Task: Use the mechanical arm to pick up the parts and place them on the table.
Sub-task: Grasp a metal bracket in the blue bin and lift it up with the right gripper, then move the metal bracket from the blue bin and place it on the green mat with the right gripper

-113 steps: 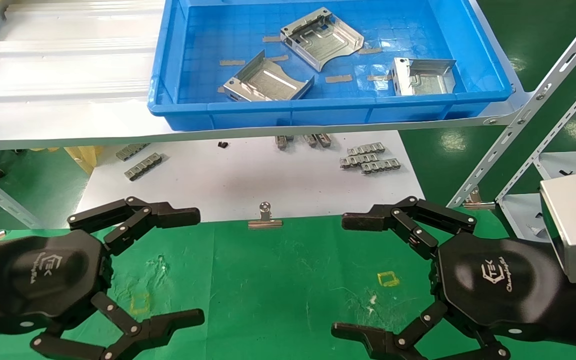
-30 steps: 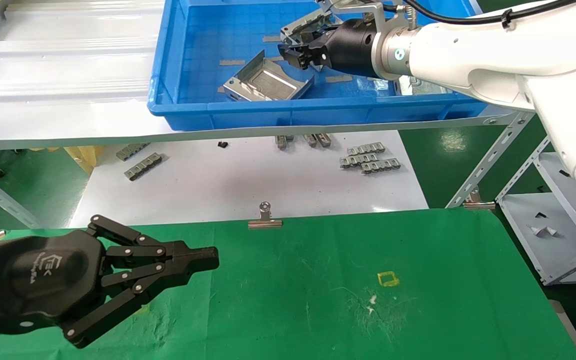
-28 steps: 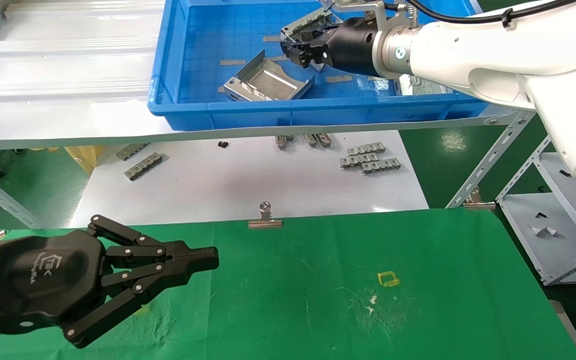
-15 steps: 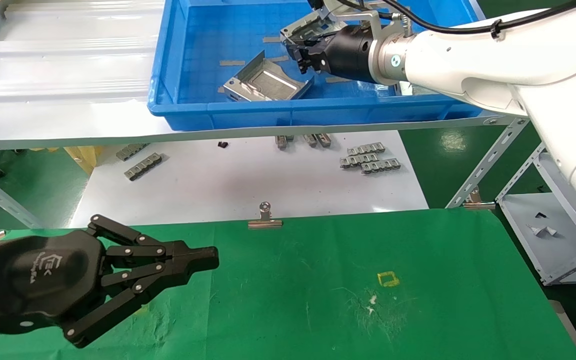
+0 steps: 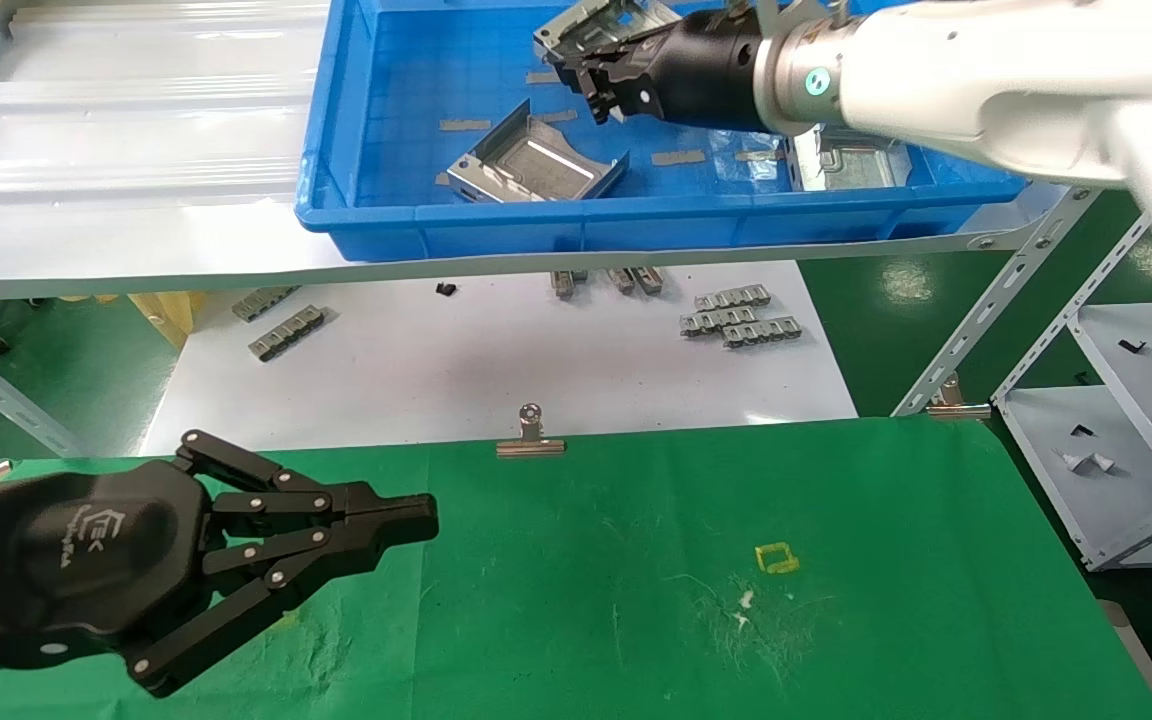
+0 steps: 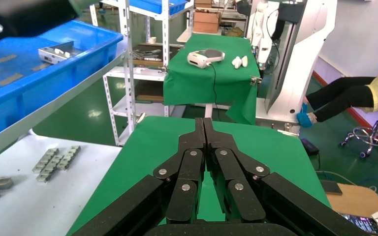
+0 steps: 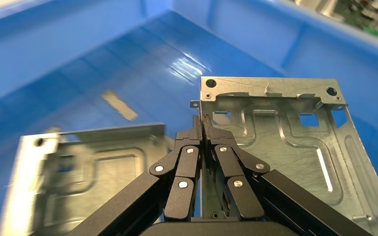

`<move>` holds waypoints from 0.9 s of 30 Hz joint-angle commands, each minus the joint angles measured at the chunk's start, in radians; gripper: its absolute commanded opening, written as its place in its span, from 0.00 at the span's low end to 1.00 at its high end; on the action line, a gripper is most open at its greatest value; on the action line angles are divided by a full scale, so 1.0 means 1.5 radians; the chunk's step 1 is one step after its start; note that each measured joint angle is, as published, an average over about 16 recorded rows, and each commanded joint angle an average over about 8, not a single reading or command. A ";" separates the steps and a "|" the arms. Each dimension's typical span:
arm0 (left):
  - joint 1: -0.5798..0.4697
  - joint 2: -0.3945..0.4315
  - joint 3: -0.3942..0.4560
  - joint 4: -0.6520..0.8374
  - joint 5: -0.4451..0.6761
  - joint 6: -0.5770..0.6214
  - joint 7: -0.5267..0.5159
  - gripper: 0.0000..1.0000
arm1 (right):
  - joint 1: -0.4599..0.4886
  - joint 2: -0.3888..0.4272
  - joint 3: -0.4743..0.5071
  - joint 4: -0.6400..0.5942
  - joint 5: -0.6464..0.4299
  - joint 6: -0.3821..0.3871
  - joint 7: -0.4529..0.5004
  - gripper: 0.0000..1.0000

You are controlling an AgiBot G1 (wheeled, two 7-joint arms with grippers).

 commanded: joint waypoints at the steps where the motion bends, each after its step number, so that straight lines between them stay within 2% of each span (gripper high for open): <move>1: 0.000 0.000 0.000 0.000 0.000 0.000 0.000 1.00 | 0.008 0.007 0.009 0.001 0.017 -0.026 -0.027 0.00; 7: 0.000 0.000 0.000 0.000 0.000 0.000 0.000 1.00 | 0.018 0.095 0.040 0.030 0.074 -0.199 -0.115 0.00; 18: 0.000 0.000 0.000 0.000 0.000 0.000 0.000 1.00 | -0.002 0.280 0.055 0.150 0.127 -0.467 -0.200 0.00; 22: 0.000 0.000 0.000 0.000 0.000 0.000 0.000 1.00 | -0.029 0.346 0.034 0.210 0.146 -0.525 -0.217 0.00; 27: 0.000 0.000 0.000 0.000 0.000 0.000 0.000 1.00 | -0.081 0.429 -0.029 0.295 0.186 -0.539 -0.229 0.00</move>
